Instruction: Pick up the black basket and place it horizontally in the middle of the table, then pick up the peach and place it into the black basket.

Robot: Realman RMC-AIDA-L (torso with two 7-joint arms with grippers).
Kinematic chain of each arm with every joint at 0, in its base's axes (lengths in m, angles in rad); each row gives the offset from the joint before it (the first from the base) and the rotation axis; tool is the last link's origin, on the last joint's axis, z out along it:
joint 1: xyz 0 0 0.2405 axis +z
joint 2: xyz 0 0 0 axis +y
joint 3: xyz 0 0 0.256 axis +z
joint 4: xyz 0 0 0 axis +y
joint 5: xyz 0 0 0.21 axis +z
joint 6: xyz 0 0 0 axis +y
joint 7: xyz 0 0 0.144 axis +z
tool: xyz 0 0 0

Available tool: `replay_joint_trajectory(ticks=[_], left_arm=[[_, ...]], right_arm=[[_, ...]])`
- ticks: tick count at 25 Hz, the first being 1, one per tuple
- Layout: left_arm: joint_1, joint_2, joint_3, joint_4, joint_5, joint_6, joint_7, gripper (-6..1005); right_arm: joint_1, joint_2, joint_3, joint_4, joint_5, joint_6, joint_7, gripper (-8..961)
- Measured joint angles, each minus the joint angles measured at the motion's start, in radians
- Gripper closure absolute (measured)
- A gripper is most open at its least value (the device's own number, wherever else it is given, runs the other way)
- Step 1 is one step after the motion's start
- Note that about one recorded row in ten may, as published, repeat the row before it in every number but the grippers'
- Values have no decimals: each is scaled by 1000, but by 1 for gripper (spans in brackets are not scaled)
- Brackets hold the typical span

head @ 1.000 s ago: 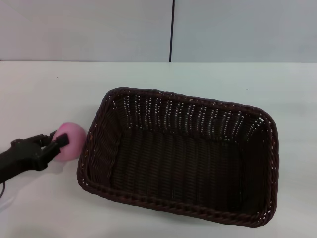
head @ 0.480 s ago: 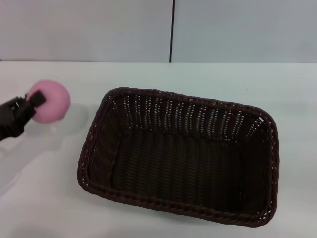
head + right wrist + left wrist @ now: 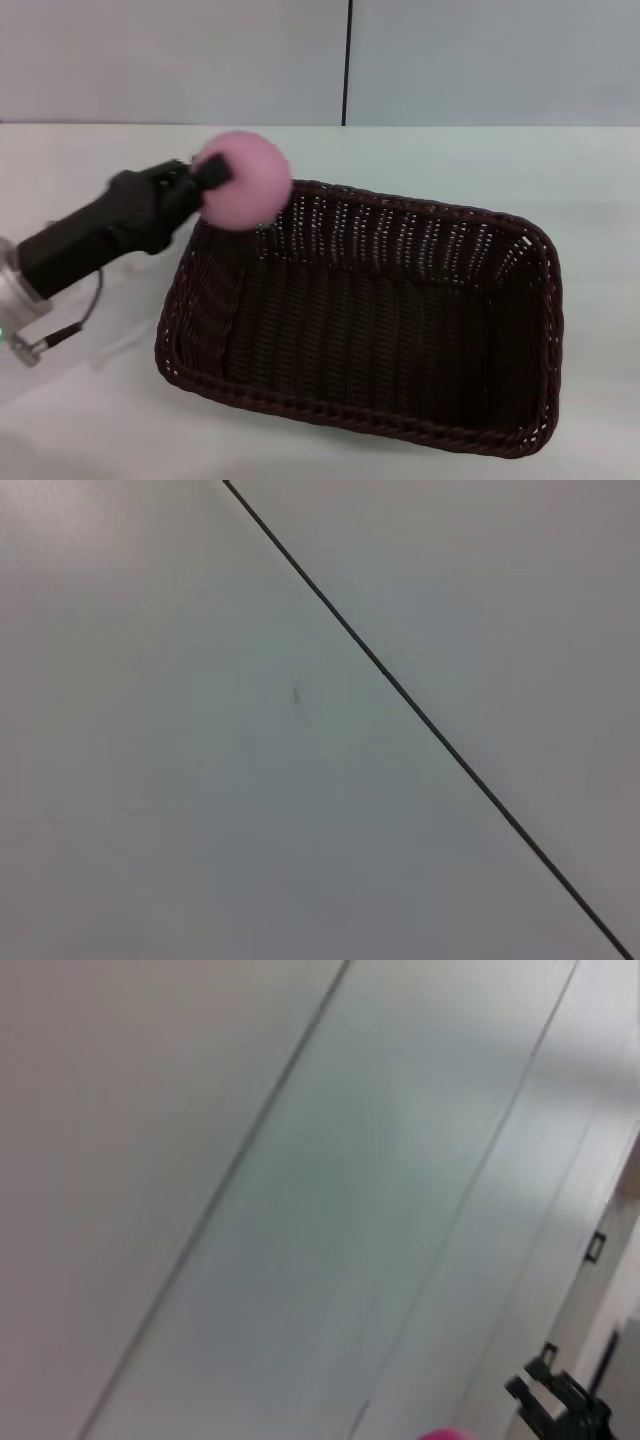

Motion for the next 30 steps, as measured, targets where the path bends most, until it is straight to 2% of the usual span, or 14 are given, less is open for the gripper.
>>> replay_joint_trajectory(ticks=[1, 6, 11, 16, 18, 23, 25, 26, 27, 29, 30], left_arm=[[-18, -2, 27, -14, 0, -26, -8, 938], [-23, -3, 36, -22, -1, -34, -7, 955], [-15, -1, 29, -32, -7, -31, -2, 778], [-9, -1, 30, -33, -9, -30, -3, 533], [-1, 0, 27, -33, -24, -28, -2, 463], [27, -1, 27, -34, -106, -25, 23, 264], [68, -1, 24, -67, -248, -21, 94, 144], [68, -1, 24, -67, -248, -21, 94, 145], [83, -1, 16, -94, -310, -21, 130, 146], [83, -1, 16, -94, -310, -21, 130, 148], [109, -2, -21, -158, -417, -21, 215, 149]], right_arm=[[0, -1, -1, 3, -1, 0, 0, 436], [-10, 0, 2, 5, -2, 0, 0, 436], [-16, 3, 3, 6, -1, 0, 0, 436], [-20, 5, 3, 7, 0, -1, 0, 436], [-25, 5, 6, 7, 1, -5, 0, 435], [-44, 4, 58, 6, 2, -10, 0, 434], [-56, 4, 95, 6, 2, -11, 0, 434], [-62, 4, 116, 5, 2, -11, 0, 434], [-67, 4, 137, 5, 2, -12, 0, 434], [-80, 6, 197, 6, 3, -11, 0, 434], [-85, 7, 217, 7, 3, -10, -1, 434]])
